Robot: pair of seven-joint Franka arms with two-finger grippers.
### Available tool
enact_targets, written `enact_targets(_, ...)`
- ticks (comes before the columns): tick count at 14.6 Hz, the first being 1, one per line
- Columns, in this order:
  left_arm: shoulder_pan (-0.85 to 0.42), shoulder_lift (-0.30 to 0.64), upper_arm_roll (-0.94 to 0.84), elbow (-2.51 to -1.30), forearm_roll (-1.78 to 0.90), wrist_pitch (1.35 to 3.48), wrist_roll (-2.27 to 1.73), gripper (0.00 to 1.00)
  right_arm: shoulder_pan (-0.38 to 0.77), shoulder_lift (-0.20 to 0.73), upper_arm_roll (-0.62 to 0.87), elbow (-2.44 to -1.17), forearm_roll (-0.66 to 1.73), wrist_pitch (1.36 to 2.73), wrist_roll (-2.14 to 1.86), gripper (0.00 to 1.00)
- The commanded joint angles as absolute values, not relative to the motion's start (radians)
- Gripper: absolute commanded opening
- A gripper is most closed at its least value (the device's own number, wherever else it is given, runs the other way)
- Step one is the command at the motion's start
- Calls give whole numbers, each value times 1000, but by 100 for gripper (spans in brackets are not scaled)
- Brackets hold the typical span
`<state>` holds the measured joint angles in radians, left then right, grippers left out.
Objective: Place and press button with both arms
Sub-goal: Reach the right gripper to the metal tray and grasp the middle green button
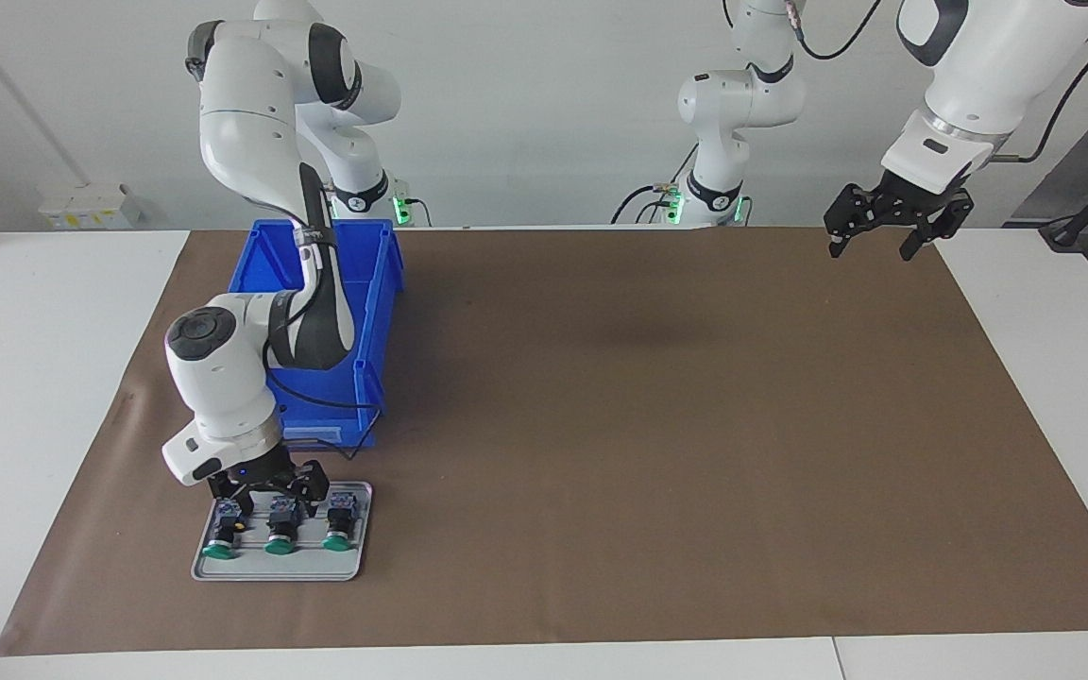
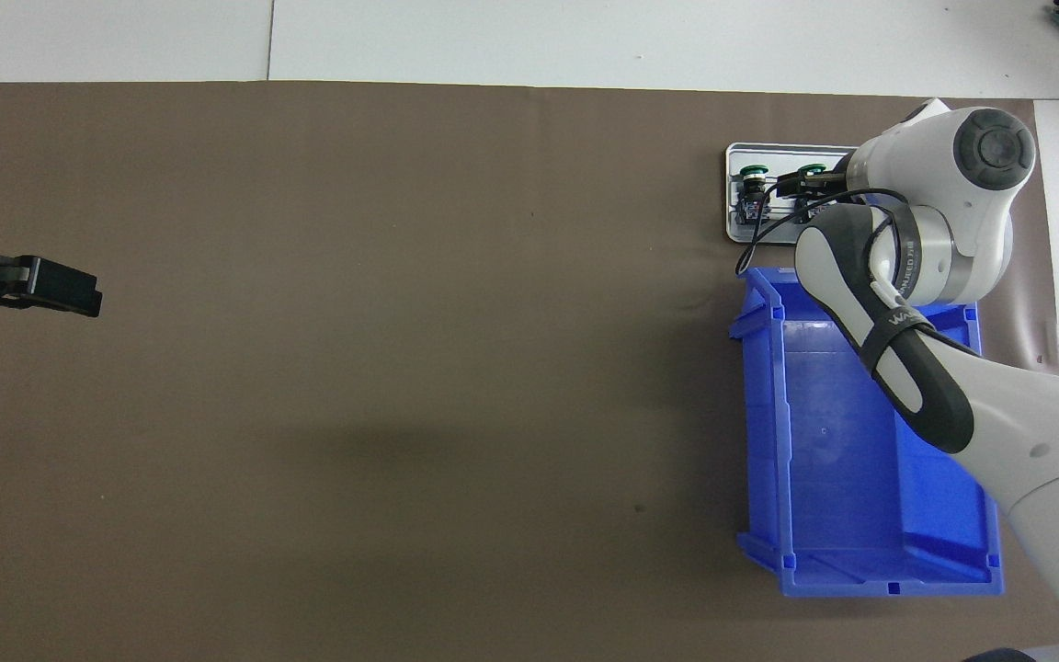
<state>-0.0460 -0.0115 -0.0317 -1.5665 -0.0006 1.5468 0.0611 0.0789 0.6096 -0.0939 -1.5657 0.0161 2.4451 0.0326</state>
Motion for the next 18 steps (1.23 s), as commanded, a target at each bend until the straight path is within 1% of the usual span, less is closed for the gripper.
enact_targets(1, -43, -31, -31, -1592, 6, 1555, 66, 100, 57, 644, -83, -1539, 40, 2470, -14, 94)
enact_targets(3, -43, -31, -31, -1592, 6, 1555, 66, 100, 58, 644, -84, -1548, 63, 2470, -23, 84)
enact_targets(5, -43, -31, -31, -1592, 6, 1555, 66, 100, 58, 644, -84, -1551, 64, 2468, -37, 70)
enact_targets(6, -43, -31, -31, -1592, 6, 1555, 66, 100, 58, 644, -84, -1557, 66, 2468, -38, 67)
enact_targets(7, -43, -31, -31, -1592, 6, 1555, 66, 100, 58, 643, -84, -1562, 67, 2468, -40, 59)
enact_targets(10, -43, -31, -31, -1592, 6, 1557, 66, 100, 52, 649, -84, -1563, 69, 2493, -51, 56)
enact_targets(11, -43, -31, -31, -1592, 6, 1555, 66, 100, 52, 650, -84, -1563, 72, 2496, -52, 52)
enact_targets(12, -43, -31, -31, -1592, 6, 1555, 66, 100, 52, 650, -83, -1563, 72, 2497, -51, 45)
enact_targets(13, -43, -31, -31, -1592, 6, 1555, 66, 100, 51, 650, -83, -1566, 84, 2499, -51, 26)
enact_targets(14, -43, -31, -31, -1592, 6, 1555, 66, 100, 52, 650, -83, -1568, 119, 2499, -49, 0)
enact_targets(16, -43, -31, -31, -1592, 6, 1555, 66, 100, 54, 649, -83, -1566, 152, 2491, -54, 0)
enact_targets(18, -43, -31, -31, -1592, 6, 1555, 66, 100, 70, 635, -84, -1525, 144, 2450, -38, 0)
